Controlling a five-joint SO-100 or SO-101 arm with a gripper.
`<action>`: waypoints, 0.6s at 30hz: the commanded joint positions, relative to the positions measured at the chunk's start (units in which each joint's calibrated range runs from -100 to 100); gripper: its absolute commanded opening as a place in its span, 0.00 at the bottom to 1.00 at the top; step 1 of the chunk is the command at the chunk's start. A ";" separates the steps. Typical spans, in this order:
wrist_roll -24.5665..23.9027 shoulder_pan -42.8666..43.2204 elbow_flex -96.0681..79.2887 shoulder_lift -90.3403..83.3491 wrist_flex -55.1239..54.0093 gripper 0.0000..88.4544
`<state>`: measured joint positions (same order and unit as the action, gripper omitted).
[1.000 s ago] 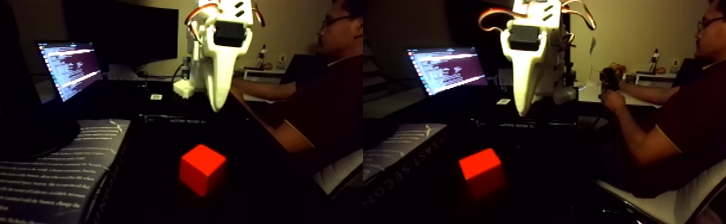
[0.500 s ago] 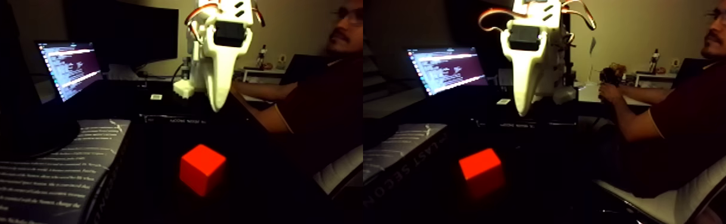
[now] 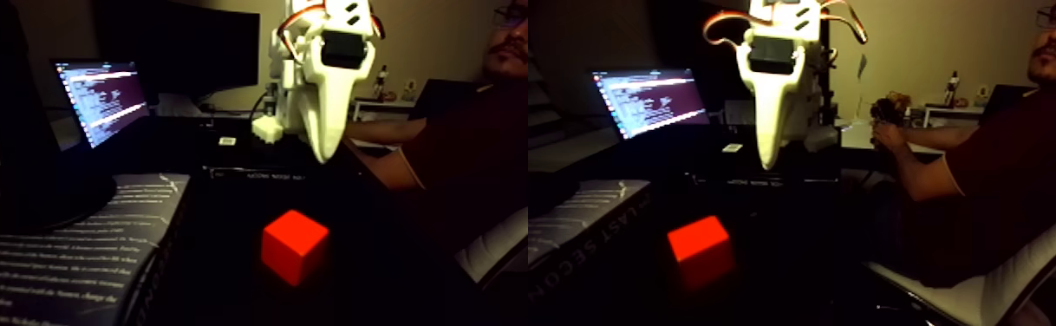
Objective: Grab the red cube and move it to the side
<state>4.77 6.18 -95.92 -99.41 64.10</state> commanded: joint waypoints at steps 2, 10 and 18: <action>6.53 -0.35 1.18 2.60 -2.69 0.01; 12.09 -3.43 17.50 24.96 -7.34 0.01; 22.88 -5.59 40.81 48.49 -2.95 0.01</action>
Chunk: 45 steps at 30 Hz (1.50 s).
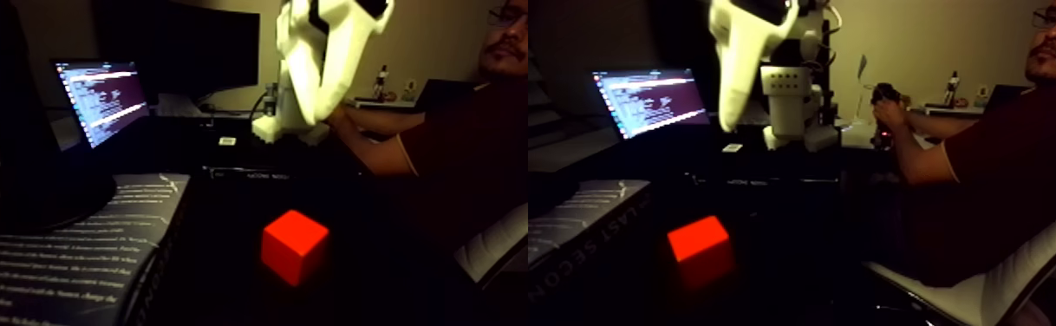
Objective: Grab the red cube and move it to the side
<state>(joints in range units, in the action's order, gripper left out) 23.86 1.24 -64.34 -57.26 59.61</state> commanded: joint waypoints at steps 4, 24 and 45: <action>6.16 -2.98 19.48 13.48 1.46 0.01; 10.00 -2.90 18.76 31.21 7.87 0.24; 1.69 1.51 12.50 32.47 -4.03 0.30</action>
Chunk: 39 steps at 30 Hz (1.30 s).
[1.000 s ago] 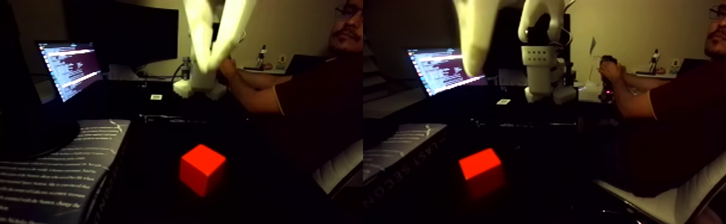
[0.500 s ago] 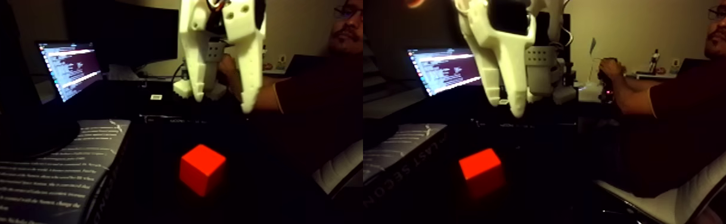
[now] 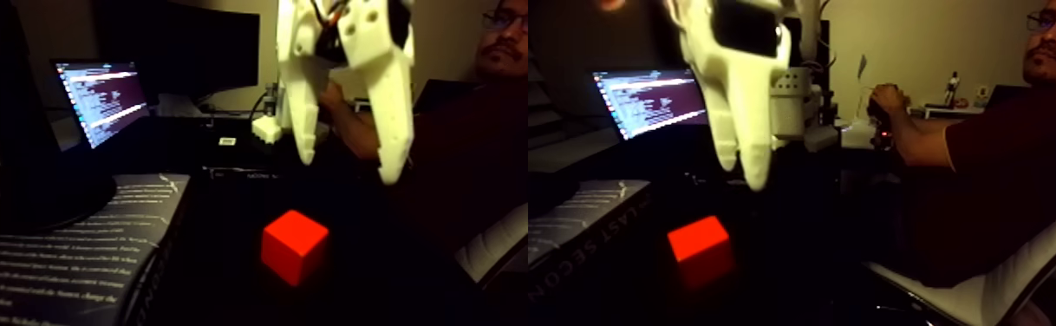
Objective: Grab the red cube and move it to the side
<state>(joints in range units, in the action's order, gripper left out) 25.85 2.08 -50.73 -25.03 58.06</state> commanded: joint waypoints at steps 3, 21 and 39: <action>-0.04 0.58 -1.47 2.34 -3.75 0.30; 4.98 -1.50 14.04 7.97 9.17 0.30; 6.76 -5.83 22.47 19.65 9.34 0.30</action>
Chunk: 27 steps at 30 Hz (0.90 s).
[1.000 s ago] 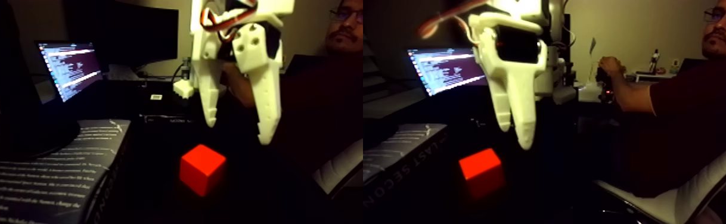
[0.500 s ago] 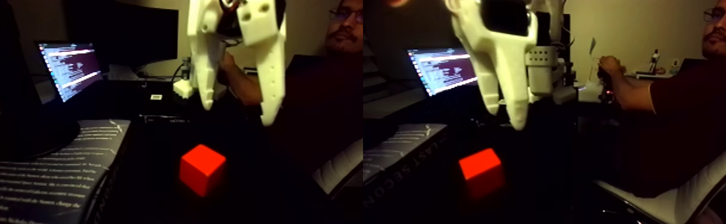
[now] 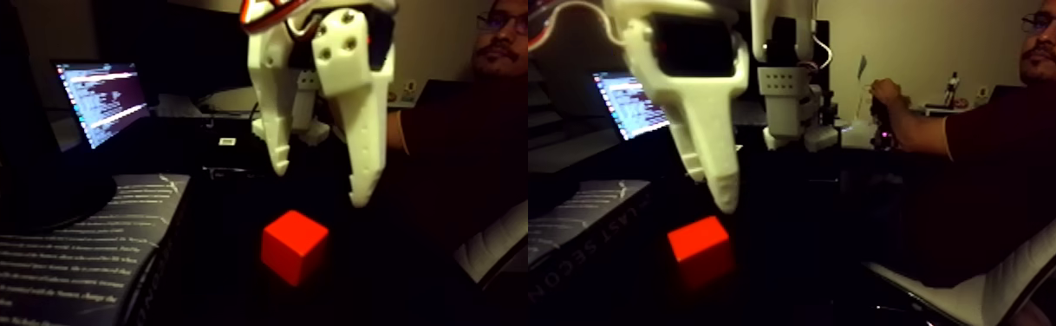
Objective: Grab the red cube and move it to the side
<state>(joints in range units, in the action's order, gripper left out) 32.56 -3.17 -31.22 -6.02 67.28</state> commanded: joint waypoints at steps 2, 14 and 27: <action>0.16 -1.08 4.14 1.81 0.12 0.30; 0.32 -1.33 5.14 7.53 -2.33 0.30; 0.00 -1.33 4.96 11.56 -6.13 0.30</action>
<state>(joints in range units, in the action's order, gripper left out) 32.56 -4.25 -27.50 5.34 61.89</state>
